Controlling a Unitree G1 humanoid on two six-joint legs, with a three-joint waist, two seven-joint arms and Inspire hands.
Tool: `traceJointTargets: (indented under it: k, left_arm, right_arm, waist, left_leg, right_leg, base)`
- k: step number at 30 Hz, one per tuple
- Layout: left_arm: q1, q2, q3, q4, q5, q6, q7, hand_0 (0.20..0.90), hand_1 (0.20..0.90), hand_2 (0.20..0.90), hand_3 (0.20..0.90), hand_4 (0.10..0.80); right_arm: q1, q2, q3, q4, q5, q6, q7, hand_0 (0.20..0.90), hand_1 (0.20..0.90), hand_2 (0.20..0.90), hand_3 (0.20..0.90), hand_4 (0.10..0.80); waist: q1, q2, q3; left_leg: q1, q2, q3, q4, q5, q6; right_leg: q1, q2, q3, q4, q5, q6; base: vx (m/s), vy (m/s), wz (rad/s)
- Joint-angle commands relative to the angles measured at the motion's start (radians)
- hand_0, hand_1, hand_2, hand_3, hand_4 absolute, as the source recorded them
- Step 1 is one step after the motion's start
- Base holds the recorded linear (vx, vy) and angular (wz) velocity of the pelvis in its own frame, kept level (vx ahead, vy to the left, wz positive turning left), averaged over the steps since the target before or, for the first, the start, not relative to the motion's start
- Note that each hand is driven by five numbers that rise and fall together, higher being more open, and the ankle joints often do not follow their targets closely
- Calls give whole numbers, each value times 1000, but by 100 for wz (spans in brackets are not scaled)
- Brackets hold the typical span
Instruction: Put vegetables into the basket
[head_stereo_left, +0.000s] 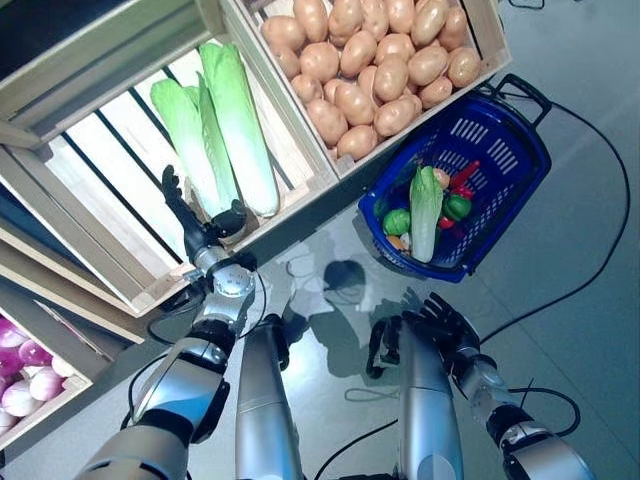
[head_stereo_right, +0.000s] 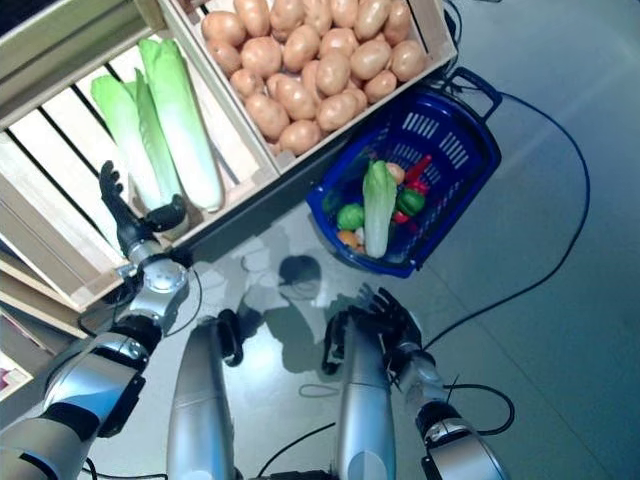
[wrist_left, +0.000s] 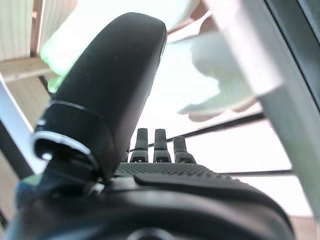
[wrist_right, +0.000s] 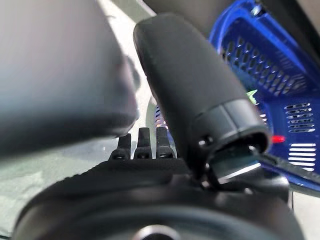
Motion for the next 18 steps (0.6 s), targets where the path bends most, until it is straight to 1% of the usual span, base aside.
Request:
traceJointTargets:
  k: [1,3,6,9,12,16,18]
  left_arm:
    - [-108,102,-16,5,-6,-21,10,900,900,900,900,800]
    - [-114,109,-17,10,-12,-15,16,900,900,900,900,800]
    - [-121,123,-10,19,-57,1,-11,900,900,900,900,800]
    - [-128,127,-3,29,-86,4,-67,900,900,900,900,800]
    - [-144,140,-10,44,-111,37,-115,900,900,900,900,800]
    - [-156,160,-4,67,-140,56,-120,900,900,900,900,800]
    - [-160,174,15,87,-183,66,-128,900,900,900,900,800]
  right_arm:
    - [42,-32,4,-83,78,-70,-7,900,900,900,900,800]
    - [42,-35,7,-95,85,-77,-2,900,900,900,900,800]
    - [40,-38,13,-127,93,-83,-4,900,900,900,900,800]
    - [32,-36,19,-155,95,-89,-12,900,900,900,900,800]
    - [21,-37,25,-173,95,-91,-26,900,900,900,900,800]
    - [9,-47,23,-184,96,-83,-34,900,900,900,900,800]
    - [6,-52,19,-188,96,-78,-37,900,900,900,900,800]
  waist:
    - [-9,-7,-44]
    - [-11,-7,-37]
    - [-13,-8,-29]
    - [-13,-10,-23]
    - [-14,-11,-18]
    - [-17,-9,-13]
    - [-19,-7,-11]
  left_leg:
    - [71,-36,59,76,-205,104]
    - [63,-38,59,80,-205,106]
    - [47,-37,59,89,-205,107]
    - [38,-38,57,94,-205,106]
    - [36,-38,59,91,-203,108]
    - [34,-36,64,91,-200,110]
    - [34,-35,67,94,-199,110]
  right_leg:
    - [31,34,38,-155,125,39]
    - [23,36,39,-152,125,39]
    - [9,37,37,-146,125,37]
    - [0,37,35,-142,126,37]
    - [-2,37,33,-144,129,35]
    - [-5,37,33,-143,131,33]
    - [-4,36,33,-142,131,32]
  base:
    - [0,0,0]
    - [0,0,0]
    - [0,0,0]
    - [0,0,0]
    - [0,0,0]
    - [-3,9,-1]
    - [-6,42,-4]
